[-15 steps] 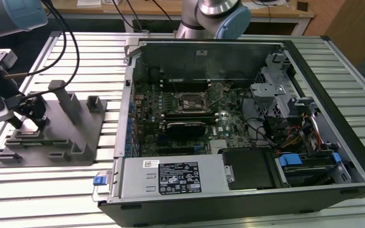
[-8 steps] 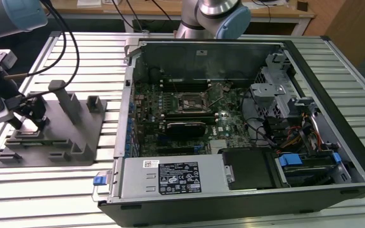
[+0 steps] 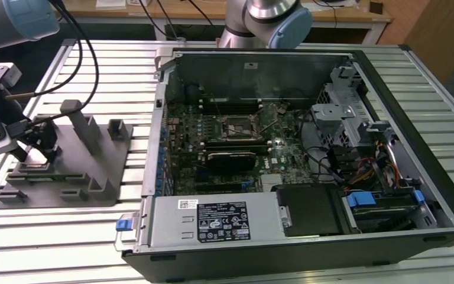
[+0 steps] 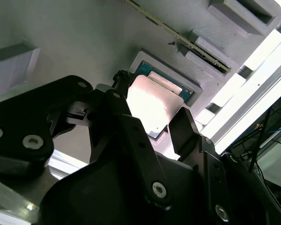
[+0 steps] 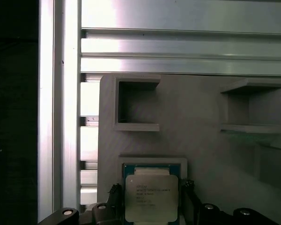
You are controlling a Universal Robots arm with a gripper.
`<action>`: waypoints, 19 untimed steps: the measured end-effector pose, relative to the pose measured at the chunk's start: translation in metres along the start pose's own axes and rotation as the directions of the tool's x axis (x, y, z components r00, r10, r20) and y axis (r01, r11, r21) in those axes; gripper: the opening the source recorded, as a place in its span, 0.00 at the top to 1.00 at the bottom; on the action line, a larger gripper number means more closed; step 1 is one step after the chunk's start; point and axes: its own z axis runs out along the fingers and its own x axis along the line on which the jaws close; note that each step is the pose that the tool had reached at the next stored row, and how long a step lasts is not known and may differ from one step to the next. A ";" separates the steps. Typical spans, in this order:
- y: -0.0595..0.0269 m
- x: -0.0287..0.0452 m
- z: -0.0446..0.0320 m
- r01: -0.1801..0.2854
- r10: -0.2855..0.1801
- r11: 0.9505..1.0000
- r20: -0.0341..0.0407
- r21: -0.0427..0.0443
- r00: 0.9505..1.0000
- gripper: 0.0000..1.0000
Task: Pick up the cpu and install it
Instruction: 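Pick up the cpu and move it towards the insertion slot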
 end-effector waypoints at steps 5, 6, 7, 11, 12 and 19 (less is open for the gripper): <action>0.0000 0.0000 0.0002 0.000 0.000 1.000 0.000 0.000 1.000 0.38; 0.0000 0.0000 0.0003 0.000 0.000 1.000 0.000 0.000 1.000 0.38; 0.0000 0.0000 0.0002 0.000 0.000 1.000 0.000 0.000 1.000 0.40; 0.0000 0.0000 0.0005 0.000 0.000 1.000 0.000 0.000 1.000 0.46; 0.0000 0.0000 0.0005 0.000 0.000 1.000 0.000 0.000 1.000 0.46; 0.0000 -0.0002 -0.0028 0.000 0.000 1.000 0.000 0.000 1.000 0.46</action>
